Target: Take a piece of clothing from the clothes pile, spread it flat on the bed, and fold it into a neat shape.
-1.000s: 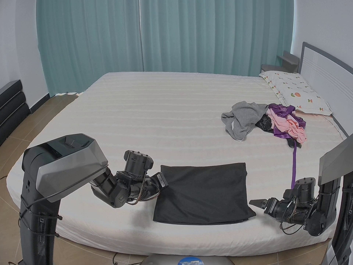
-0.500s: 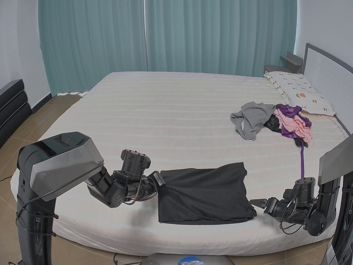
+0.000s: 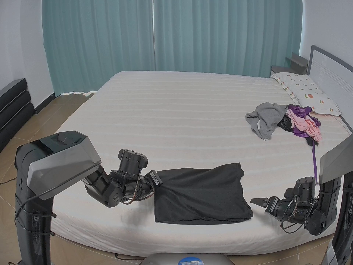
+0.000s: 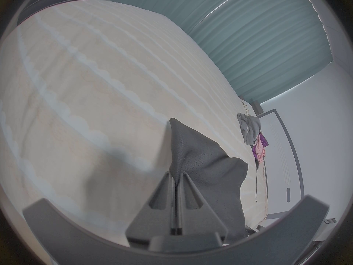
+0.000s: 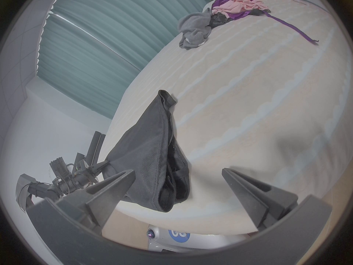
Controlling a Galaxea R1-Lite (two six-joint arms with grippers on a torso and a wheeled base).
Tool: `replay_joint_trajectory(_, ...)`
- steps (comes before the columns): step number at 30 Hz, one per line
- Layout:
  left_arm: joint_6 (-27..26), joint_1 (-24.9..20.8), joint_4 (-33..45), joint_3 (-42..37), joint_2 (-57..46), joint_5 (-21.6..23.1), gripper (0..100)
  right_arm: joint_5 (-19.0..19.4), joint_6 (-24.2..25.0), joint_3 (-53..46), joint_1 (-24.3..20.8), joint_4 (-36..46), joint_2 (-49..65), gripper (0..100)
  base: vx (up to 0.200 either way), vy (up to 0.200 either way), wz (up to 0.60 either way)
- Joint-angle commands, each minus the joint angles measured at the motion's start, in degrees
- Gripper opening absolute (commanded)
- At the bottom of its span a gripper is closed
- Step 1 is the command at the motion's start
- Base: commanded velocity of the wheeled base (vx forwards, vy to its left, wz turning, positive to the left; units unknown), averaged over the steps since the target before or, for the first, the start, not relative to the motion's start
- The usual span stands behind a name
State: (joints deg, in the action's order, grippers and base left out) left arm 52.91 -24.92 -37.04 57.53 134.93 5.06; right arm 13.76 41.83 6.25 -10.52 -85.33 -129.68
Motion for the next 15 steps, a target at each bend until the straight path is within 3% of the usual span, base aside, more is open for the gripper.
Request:
replay_joint_trajectory(1,0.0,0.04,0.03,-0.05,-0.1,-0.05,0,0.04,0.01,-0.01,-0.03,-0.01,-0.13,100,0.0,0.2,0.0)
replay_joint_trajectory(15,0.0,0.04,0.12,0.13,-0.1,-0.14,0,0.04,0.01,-0.01,-0.03,-0.01,0.04,100,0.0,0.2,0.0)
